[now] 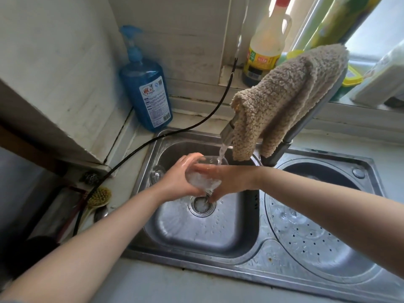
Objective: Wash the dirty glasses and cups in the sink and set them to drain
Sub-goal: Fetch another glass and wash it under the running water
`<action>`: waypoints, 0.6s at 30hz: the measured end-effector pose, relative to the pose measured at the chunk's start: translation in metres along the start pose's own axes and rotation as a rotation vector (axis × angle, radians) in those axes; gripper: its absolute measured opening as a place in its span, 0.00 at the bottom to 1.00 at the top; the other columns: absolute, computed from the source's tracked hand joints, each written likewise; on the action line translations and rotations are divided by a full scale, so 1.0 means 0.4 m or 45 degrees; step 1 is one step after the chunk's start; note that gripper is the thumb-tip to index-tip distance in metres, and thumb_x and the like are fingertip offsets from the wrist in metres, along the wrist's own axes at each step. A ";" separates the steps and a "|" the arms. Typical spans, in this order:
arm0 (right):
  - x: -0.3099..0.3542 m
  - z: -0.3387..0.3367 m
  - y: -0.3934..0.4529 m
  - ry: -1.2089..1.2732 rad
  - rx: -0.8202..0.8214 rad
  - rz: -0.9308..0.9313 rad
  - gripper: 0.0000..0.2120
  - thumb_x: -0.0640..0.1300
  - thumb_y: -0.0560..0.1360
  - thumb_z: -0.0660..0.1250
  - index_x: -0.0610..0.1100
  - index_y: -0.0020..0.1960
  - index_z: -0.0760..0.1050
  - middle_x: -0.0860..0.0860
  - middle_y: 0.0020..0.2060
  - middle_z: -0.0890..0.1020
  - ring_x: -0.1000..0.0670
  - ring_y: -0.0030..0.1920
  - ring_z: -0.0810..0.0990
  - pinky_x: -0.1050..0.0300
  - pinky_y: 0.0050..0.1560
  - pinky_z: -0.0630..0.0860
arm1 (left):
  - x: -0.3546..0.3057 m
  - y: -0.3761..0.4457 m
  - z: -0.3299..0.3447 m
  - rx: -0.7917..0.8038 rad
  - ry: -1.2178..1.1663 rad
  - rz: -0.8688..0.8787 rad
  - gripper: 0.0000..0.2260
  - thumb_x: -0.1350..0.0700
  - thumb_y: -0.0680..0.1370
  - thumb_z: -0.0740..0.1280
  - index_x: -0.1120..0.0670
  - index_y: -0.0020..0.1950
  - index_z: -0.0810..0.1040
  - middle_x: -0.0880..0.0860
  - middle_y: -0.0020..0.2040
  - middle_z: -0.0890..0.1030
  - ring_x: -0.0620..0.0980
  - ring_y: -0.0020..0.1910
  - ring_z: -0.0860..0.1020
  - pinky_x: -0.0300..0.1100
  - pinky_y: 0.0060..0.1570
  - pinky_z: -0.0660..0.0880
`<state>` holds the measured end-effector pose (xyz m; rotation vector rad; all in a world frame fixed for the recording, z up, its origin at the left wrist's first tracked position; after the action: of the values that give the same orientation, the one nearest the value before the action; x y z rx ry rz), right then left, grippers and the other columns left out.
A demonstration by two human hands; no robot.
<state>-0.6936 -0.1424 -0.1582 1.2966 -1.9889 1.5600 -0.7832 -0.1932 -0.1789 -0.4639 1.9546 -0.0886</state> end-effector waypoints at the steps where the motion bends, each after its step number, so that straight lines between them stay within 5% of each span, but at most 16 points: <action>1: 0.000 -0.008 -0.001 -0.106 -0.072 0.010 0.47 0.40 0.70 0.74 0.56 0.77 0.48 0.52 0.74 0.60 0.51 0.72 0.62 0.61 0.70 0.59 | 0.001 0.001 0.003 -0.017 -0.012 -0.002 0.38 0.61 0.62 0.80 0.41 0.65 0.67 0.45 0.63 0.70 0.44 0.62 0.72 0.35 0.52 0.76; 5: -0.009 0.031 -0.012 -0.478 0.032 0.014 0.43 0.42 0.72 0.70 0.58 0.77 0.47 0.52 0.75 0.59 0.49 0.73 0.61 0.58 0.71 0.60 | -0.010 -0.005 0.004 -0.022 0.080 0.027 0.39 0.62 0.62 0.79 0.40 0.67 0.66 0.43 0.61 0.69 0.42 0.58 0.72 0.34 0.48 0.76; 8: -0.016 0.036 -0.020 -1.275 0.000 -0.078 0.39 0.41 0.76 0.62 0.54 0.77 0.42 0.55 0.77 0.49 0.51 0.76 0.53 0.55 0.72 0.56 | -0.017 -0.010 0.017 0.027 0.129 0.050 0.39 0.62 0.64 0.78 0.40 0.68 0.66 0.42 0.62 0.69 0.43 0.60 0.72 0.35 0.50 0.76; 10: -0.019 0.034 -0.013 -1.729 -0.045 -0.173 0.37 0.41 0.78 0.58 0.54 0.77 0.38 0.54 0.77 0.49 0.48 0.75 0.59 0.52 0.67 0.64 | -0.019 -0.012 0.027 0.038 0.082 0.037 0.38 0.62 0.63 0.79 0.39 0.66 0.66 0.43 0.63 0.69 0.43 0.60 0.71 0.34 0.50 0.76; 13: -0.023 0.014 -0.008 -1.852 -0.047 -0.124 0.36 0.41 0.80 0.56 0.56 0.75 0.34 0.46 0.76 0.56 0.45 0.70 0.67 0.51 0.63 0.69 | -0.017 -0.009 0.034 0.034 0.007 0.023 0.38 0.63 0.63 0.79 0.39 0.64 0.66 0.43 0.63 0.70 0.43 0.60 0.72 0.37 0.52 0.77; 18: -0.001 0.025 -0.021 -2.000 0.019 -0.188 0.33 0.42 0.81 0.55 0.51 0.77 0.37 0.49 0.77 0.51 0.45 0.72 0.63 0.54 0.60 0.69 | -0.011 0.003 0.040 0.036 -0.029 0.004 0.38 0.63 0.62 0.79 0.40 0.64 0.68 0.44 0.62 0.70 0.45 0.60 0.73 0.46 0.52 0.80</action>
<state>-0.6837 -0.1512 -0.1571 3.0829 -2.3067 0.2407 -0.7675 -0.1882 -0.1821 -0.4417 1.9292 -0.1081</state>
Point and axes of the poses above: each hand's wrist, its own y-axis towards the middle knuckle, its own z-axis out of the palm, x = y × z, the point moved 8 cm from there along y, towards the middle knuckle
